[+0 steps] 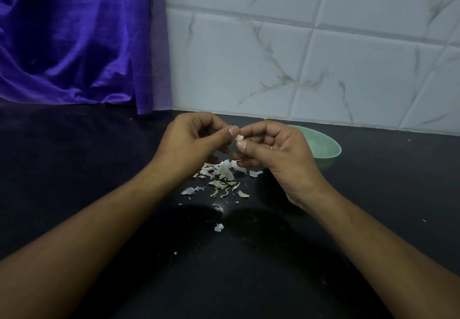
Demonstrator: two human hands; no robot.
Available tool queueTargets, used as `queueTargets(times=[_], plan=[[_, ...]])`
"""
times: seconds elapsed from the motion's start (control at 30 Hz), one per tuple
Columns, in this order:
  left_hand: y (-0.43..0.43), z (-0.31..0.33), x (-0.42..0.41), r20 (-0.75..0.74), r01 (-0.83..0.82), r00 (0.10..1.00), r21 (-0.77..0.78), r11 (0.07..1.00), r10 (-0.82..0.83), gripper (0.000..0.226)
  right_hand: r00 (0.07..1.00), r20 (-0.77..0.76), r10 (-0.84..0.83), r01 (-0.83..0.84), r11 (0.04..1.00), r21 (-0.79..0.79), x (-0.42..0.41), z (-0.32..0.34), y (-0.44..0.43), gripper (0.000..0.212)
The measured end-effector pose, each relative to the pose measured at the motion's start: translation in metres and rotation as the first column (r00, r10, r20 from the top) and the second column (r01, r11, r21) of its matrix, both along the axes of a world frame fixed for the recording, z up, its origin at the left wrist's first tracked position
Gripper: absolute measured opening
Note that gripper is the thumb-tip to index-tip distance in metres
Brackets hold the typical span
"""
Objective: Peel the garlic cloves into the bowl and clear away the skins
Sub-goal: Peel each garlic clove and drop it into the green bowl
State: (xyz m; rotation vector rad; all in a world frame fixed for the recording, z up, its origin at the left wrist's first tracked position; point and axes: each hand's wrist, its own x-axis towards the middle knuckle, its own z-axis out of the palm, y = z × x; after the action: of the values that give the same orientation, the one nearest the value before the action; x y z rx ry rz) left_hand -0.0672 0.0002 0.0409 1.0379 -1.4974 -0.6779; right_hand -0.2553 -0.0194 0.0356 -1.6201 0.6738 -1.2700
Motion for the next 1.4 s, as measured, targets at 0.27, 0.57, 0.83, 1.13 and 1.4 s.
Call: queueTargets(times=[0.27,0.57,0.83,1.13,1.4], plan=[[0.002,0.003,-0.002,-0.220,0.072,0.975,0.131,0.989,-0.042,0.013,0.990,-0.041,-0.138,0.137,0.990,-0.041,0.000,0.001,0.000,0.029],[0.005,0.001,-0.009,-0.214,0.130,0.973,0.181,0.975,-0.090,0.018,0.995,-0.084,-0.053,0.045,0.995,-0.090,0.000,0.000,0.002,0.022],[0.008,0.005,-0.010,-0.226,0.160,0.966,0.128,0.979,-0.129,0.017,0.996,0.079,0.048,-0.056,0.994,0.098,-0.002,0.004,0.001,0.009],[0.005,0.006,-0.004,-0.080,0.116,0.990,0.043,0.992,-0.113,0.017,0.985,-0.143,-0.095,0.075,0.988,-0.137,-0.006,0.005,-0.001,0.007],[0.001,0.002,-0.002,-0.023,0.029,0.999,0.042,0.999,-0.028,0.019,0.921,-0.077,-0.381,0.339,0.884,-0.321,-0.028,0.024,-0.012,0.011]])
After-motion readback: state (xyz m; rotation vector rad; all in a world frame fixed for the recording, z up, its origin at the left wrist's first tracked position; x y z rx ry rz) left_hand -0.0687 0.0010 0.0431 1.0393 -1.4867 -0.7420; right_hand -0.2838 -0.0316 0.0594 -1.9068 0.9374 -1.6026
